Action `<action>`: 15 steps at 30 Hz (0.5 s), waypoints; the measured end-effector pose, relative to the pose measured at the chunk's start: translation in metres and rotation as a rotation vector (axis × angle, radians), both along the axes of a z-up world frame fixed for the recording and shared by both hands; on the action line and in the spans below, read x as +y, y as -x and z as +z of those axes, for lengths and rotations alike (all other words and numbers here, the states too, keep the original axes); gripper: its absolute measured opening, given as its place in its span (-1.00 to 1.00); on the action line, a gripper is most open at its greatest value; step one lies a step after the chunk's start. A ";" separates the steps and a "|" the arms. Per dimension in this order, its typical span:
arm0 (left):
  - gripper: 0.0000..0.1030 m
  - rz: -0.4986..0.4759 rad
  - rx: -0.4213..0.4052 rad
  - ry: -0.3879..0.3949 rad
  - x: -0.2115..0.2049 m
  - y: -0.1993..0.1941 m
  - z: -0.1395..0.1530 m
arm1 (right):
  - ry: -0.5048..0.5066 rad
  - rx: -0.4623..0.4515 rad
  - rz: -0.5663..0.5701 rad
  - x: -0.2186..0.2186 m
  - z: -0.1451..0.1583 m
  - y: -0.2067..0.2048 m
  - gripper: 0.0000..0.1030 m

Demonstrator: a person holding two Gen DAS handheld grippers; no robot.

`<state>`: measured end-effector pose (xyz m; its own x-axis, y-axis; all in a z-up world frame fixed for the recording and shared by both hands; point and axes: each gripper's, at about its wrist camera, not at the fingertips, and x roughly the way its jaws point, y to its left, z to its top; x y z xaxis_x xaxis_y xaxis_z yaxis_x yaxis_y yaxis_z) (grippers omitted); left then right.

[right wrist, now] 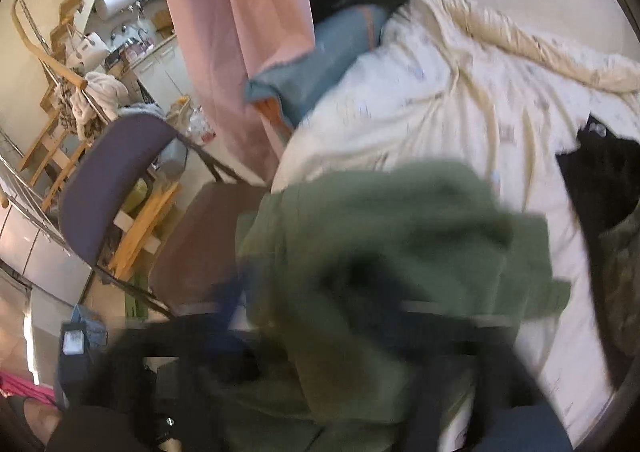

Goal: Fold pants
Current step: 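Grasp the olive pants waistband with the left tool while the right tool holds a leg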

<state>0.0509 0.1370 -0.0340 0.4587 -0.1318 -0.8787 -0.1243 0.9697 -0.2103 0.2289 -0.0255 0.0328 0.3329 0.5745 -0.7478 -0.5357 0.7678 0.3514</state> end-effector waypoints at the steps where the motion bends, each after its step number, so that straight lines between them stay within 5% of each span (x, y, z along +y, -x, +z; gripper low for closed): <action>1: -0.87 -0.003 0.001 0.000 -0.001 0.000 -0.001 | -0.007 0.001 -0.007 -0.005 -0.002 0.005 0.70; 8: -0.87 0.006 0.011 -0.006 -0.001 -0.002 -0.005 | -0.032 0.033 -0.147 -0.071 -0.016 0.049 0.70; 13: -0.87 -0.003 0.011 -0.019 -0.006 -0.003 -0.005 | -0.031 0.174 -0.301 -0.136 -0.076 0.104 0.70; 15: -0.87 -0.009 0.012 -0.036 -0.010 -0.003 -0.006 | -0.073 0.284 -0.353 -0.155 -0.112 0.128 0.46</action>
